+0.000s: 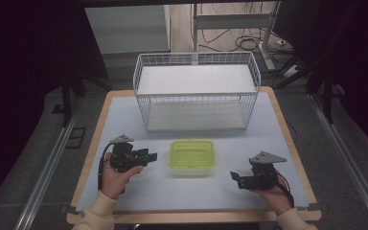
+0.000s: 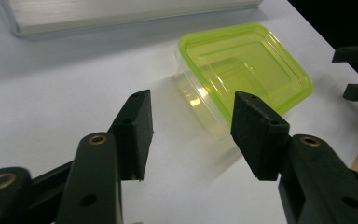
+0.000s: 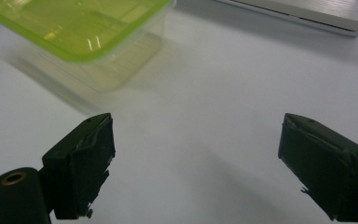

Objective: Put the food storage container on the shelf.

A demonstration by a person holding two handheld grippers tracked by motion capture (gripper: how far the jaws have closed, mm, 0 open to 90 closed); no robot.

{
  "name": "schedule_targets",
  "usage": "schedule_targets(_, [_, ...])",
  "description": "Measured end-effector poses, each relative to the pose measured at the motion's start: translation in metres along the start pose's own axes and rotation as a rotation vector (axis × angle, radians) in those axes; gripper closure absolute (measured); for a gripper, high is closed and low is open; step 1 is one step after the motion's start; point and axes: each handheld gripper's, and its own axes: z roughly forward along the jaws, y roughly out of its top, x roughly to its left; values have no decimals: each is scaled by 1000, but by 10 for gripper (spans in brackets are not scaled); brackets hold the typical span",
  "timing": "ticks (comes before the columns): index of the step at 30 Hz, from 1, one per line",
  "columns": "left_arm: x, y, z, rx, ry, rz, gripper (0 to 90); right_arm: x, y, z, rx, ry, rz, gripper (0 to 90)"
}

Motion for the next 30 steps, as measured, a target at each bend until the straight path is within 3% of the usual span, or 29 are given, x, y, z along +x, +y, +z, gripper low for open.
schedule_targets(5, [3,2,0,-3,-23,-22,459,1,13,2,-35,22,42,114])
schedule_targets(9, [6,5,0,-11,-73,-55,454,2,26,5,-51,55,74,143])
schedule_targets(15, [1,13,6,-11,-104,-47,431,1,37,7,-47,117,118,167])
schedule_targets(22, [-9,21,16,4,-132,-26,415,-1,47,7,-88,171,182,196])
schedule_targets(27, [-8,25,22,12,-137,-38,410,-1,54,16,-59,212,215,215])
schedule_targets(30, [-6,25,25,17,-137,-45,406,2,58,21,-51,234,208,218])
